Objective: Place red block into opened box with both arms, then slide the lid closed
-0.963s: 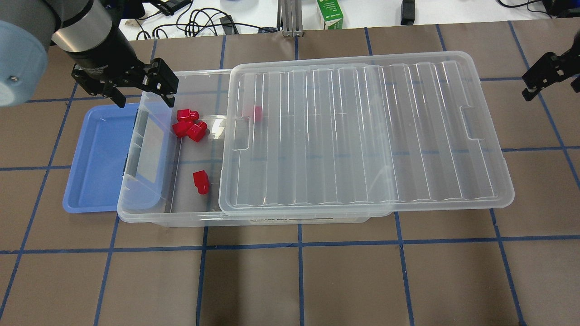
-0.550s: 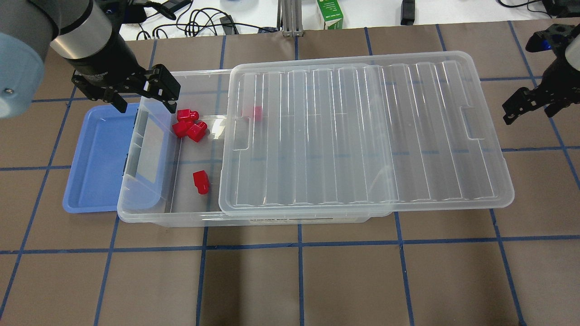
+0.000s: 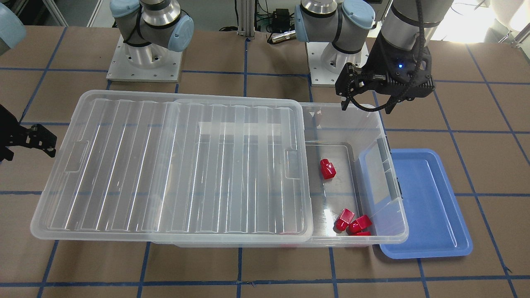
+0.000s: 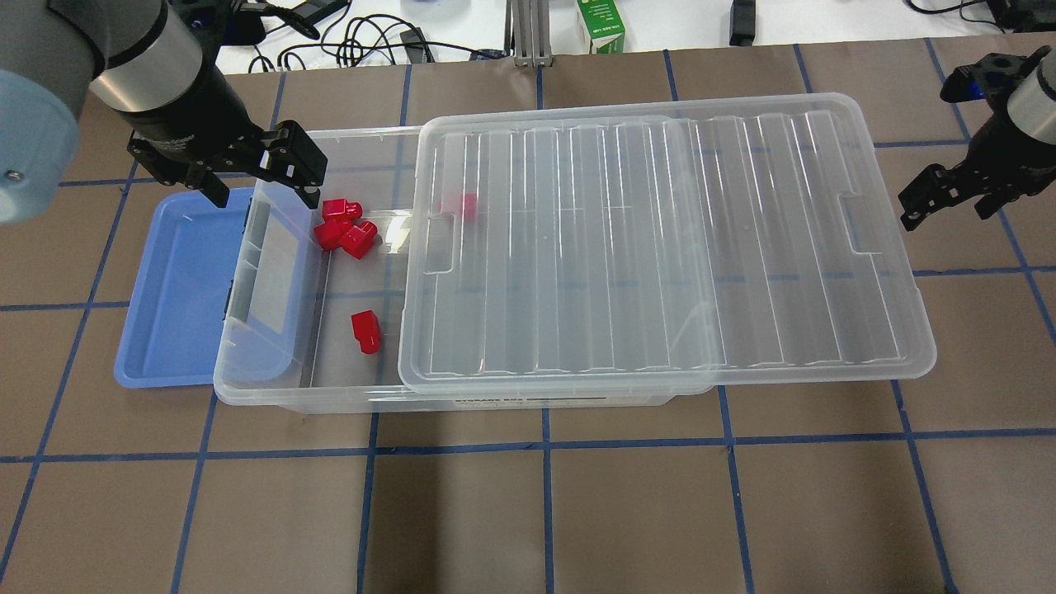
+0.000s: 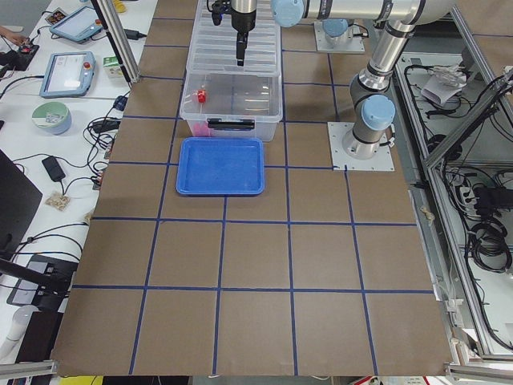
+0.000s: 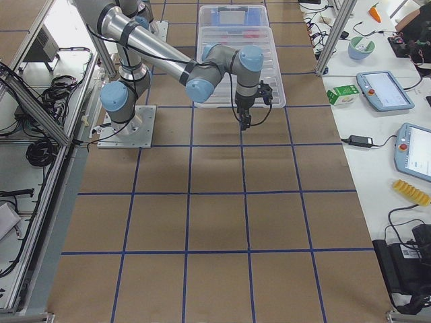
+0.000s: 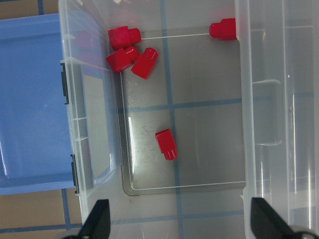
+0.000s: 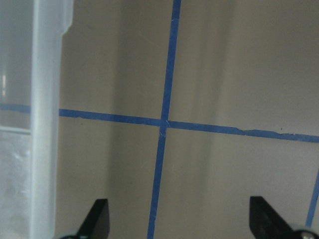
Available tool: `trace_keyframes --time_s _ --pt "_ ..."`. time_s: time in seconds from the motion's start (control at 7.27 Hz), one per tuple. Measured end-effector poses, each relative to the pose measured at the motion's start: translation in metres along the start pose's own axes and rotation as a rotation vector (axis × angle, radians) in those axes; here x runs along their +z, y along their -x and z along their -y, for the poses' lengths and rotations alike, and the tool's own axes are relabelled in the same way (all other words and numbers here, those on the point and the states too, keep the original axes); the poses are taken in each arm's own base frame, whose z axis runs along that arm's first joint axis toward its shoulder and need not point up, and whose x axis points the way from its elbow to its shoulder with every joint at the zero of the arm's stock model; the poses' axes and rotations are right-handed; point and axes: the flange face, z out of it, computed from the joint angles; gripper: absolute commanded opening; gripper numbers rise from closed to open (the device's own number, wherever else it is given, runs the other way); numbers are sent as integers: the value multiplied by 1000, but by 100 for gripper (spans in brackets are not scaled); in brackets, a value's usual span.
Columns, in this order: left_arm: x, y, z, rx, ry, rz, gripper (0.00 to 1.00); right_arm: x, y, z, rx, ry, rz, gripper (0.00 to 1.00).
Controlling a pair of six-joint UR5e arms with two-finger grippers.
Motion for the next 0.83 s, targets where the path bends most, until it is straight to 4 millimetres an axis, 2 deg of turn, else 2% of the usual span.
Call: trace_keyframes --time_s 0.14,0.41,0.83 --pt "0 0 0 0 0 -1 100 3 7 1 5 -4 20 100" --pt "1 0 0 -1 0 -5 100 6 35 7 -4 1 38 100" --pt "1 0 0 -1 -1 -9 100 6 103 19 26 4 41 100"
